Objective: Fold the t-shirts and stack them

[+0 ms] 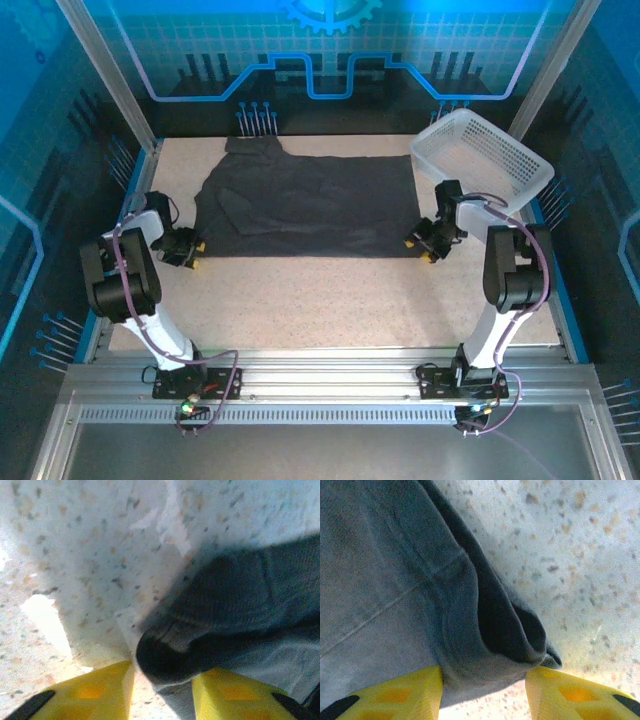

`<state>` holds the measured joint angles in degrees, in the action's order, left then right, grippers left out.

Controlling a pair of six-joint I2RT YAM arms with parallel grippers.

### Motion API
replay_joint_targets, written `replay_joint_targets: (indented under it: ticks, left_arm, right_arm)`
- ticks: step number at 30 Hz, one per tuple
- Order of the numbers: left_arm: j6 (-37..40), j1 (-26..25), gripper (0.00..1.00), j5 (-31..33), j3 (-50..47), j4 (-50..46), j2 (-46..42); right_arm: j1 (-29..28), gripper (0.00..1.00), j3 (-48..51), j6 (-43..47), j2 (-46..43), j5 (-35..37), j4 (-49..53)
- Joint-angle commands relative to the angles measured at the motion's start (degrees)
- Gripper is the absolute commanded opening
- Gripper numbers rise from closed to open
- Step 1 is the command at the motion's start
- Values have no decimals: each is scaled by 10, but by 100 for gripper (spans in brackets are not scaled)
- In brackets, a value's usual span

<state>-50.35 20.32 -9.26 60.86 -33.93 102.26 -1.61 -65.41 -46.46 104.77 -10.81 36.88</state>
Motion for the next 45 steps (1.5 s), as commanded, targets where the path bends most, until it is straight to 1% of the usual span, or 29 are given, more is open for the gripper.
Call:
replay_joint_targets:
  ticks: [1, 2, 4, 5, 6, 7, 10, 14, 18, 20, 22, 26, 27, 28, 29, 31, 32, 34, 36, 37, 38, 39, 40, 41, 43, 45]
  left_arm:
    - [-6, 5, 26, 11, 31, 15, 28]
    - [-8, 5, 18, 14, 34, 16, 32]
    - [-8, 4, 3, 26, 37, 15, 33]
    - [-10, 6, 0, 33, 35, 13, 29]
    - [-12, 7, 0, 40, 31, 9, 21]
    - [-15, 9, 0, 45, 24, 8, 11]
    - [-19, 15, 0, 56, -2, -3, -36]
    - [-22, 16, 0, 81, -55, -28, -123]
    - [-50, 16, 0, 105, -133, -63, -225]
    - [-76, 16, 0, 119, -172, -89, -277]
    - [-97, 15, 0, 129, -199, -119, -302]
    - [-139, 16, 0, 132, -264, -112, -338]
    - [-147, 17, 0, 134, -270, -112, -345]
    - [-156, 17, 5, 138, -275, -115, -355]
    - [-161, 17, 15, 141, -276, -120, -362]
    - [-168, 18, 32, 143, -268, -136, -371]
    - [-169, 18, 38, 140, -262, -142, -377]
    - [-172, 7, 43, 130, -240, -156, -393]
    - [-193, -40, 47, 140, -203, -175, -410]
    - [-211, -79, 52, 150, -182, -185, -414]
    - [-232, -119, 55, 152, -164, -190, -412]
    - [-255, -149, 57, 148, -155, -192, -407]
    - [-280, -182, 58, 137, -152, -188, -401]
    - [-306, -208, 62, 124, -155, -178, -394]
    - [-351, -247, 63, 99, -180, -136, -386]
    - [-390, -274, 64, 81, -200, -90, -370]
  right_arm:
    - [-10, 45, -33, -17, 31, 21, 23]
    - [-12, 41, -39, -17, 38, 29, 29]
    - [-15, 24, -49, -15, 42, 47, 38]
    - [-17, 12, -54, -14, 41, 58, 44]
    - [-18, 4, -59, -10, 40, 70, 54]
    - [-19, 0, -63, -6, 35, 82, 62]
    - [-24, 0, -66, 15, 6, 111, 81]
    - [-35, 0, -52, 36, -50, 146, 116]
    - [-41, 0, 8, 20, -116, 155, 134]
    - [-42, 0, 45, 13, -148, 166, 141]
    - [-41, 0, 79, 6, -171, 178, 146]
    - [-43, 0, 132, 4, -170, 169, 124]
    - [-42, 1, 137, 4, -161, 165, 120]
    - [-42, 11, 137, 4, -151, 160, 119]
    - [-42, 23, 133, 6, -143, 157, 122]
    - [-44, 41, 115, 11, -146, 162, 131]
    - [-52, 46, 101, 18, -155, 172, 136]
    - [-75, 52, 65, 38, -175, 201, 147]
    - [-104, 57, 31, 66, -192, 203, 139]
    - [-120, 59, 19, 83, -197, 181, 122]
    - [-133, 60, 11, 102, -200, 139, 96]
    - [-143, 61, 9, 115, -200, 90, 66]
    - [-154, 61, 8, 124, -195, 26, 31]
    - [-167, 60, 6, 127, -188, -31, 1]
    - [-195, 61, 0, 134, -177, -123, -55]
    - [-223, 63, -14, 134, -162, -177, -81]
